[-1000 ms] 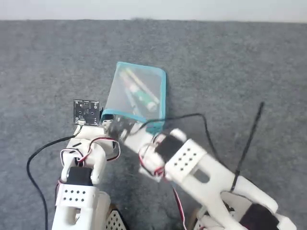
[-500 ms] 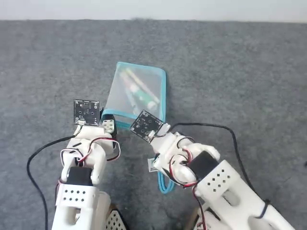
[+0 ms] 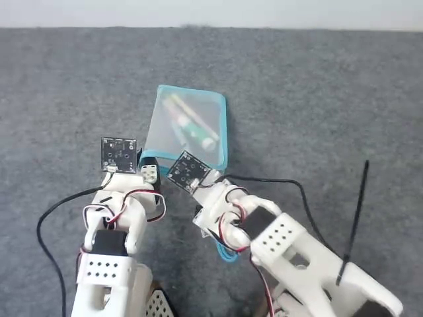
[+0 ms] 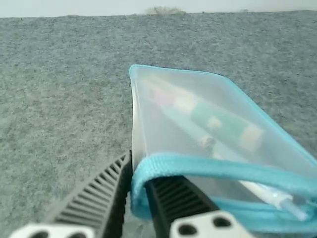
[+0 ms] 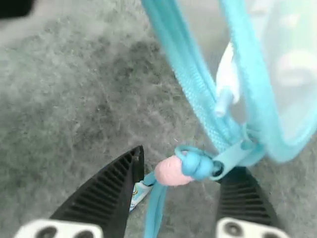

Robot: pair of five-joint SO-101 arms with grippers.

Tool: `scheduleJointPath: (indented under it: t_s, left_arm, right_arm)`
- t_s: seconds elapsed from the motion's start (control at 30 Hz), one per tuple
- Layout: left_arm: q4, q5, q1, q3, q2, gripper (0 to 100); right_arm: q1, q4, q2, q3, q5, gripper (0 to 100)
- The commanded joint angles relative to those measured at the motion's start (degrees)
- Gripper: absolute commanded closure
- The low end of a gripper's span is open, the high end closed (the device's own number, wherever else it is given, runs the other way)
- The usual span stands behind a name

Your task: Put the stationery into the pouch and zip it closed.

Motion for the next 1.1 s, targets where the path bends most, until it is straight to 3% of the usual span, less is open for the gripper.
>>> scheduleJointPath:
  t_s: [0.0, 0.1, 0.23, 0.4, 0.67, 0.9, 1.07]
  left_arm:
    - [-1.85, 1.23, 0.53, -3.56, 0.62, 99]
    - [-1.85, 1.23, 0.53, -3.47, 0.62, 99]
    - [-2.11, 1.23, 0.53, -3.03, 0.62, 99]
    - [-2.11, 1.23, 0.62, -3.03, 0.62, 99]
    - [-2.02, 1.23, 0.62, -3.03, 0.62, 99]
    - [-2.02, 1.23, 0.62, -3.03, 0.62, 99]
    - [-1.85, 1.23, 0.70, -2.95, 0.62, 99]
  right_arm:
    - [6.29, -0.13, -1.54, -4.84, -0.09, 97.9]
    - [10.68, 7.78, -7.16, -10.64, -0.09, 95.7]
    - [10.86, 18.77, -12.35, -14.95, 3.87, 94.8]
    - [10.59, 31.08, -13.41, -17.58, 10.37, 82.7]
    - [6.02, 19.21, -9.10, -18.11, 5.45, 78.6]
    - [6.29, 7.87, 4.70, -20.57, 3.87, 78.6]
    - [6.29, 5.76, 13.85, -26.02, 3.87, 78.6]
